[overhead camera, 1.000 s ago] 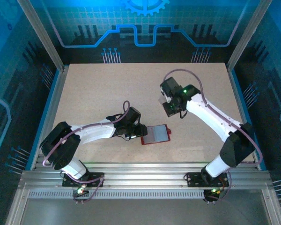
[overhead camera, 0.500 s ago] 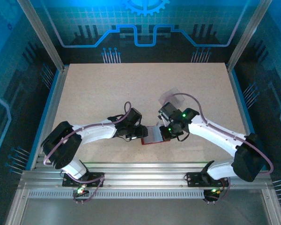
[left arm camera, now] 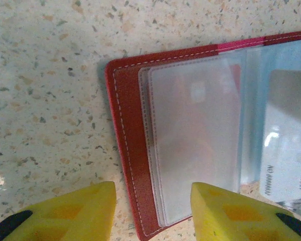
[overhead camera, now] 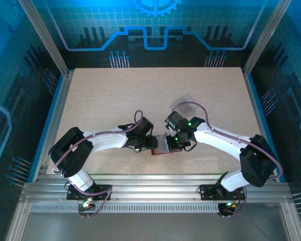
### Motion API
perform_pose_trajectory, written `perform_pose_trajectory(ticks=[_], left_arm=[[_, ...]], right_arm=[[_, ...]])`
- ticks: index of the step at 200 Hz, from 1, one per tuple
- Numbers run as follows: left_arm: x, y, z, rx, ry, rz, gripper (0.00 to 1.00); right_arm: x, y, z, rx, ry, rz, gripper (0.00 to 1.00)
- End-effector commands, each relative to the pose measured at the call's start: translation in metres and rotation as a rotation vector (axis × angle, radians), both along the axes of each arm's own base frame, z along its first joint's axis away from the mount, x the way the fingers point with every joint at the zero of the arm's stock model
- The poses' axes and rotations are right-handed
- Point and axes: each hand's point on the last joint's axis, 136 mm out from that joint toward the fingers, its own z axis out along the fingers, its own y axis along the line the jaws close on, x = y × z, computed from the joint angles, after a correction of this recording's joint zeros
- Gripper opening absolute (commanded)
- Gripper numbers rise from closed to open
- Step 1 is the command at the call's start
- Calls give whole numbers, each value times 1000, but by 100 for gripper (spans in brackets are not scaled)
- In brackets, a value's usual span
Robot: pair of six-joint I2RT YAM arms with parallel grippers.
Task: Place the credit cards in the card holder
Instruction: Place the credit card in the card slot.
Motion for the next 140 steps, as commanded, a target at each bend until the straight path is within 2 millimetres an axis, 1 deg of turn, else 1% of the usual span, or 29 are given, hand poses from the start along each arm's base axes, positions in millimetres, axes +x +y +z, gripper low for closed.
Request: perform_pose_trajectory(ticks=[1, 19, 98, 140], left_arm=[[3, -5, 3, 12, -17, -23, 45], [3, -5, 1, 12, -15, -24, 45], [2, -6, -8, 12, 1, -24, 45], [1, -7, -9, 11, 3, -24, 45]], right_arm=[[-5, 5, -8, 6, 30, -3, 0], [-5, 4, -11, -6, 36, -9, 0], [-7, 13, -19, 18, 75, -9, 0], [-7, 16, -17, 34, 82, -3, 11]])
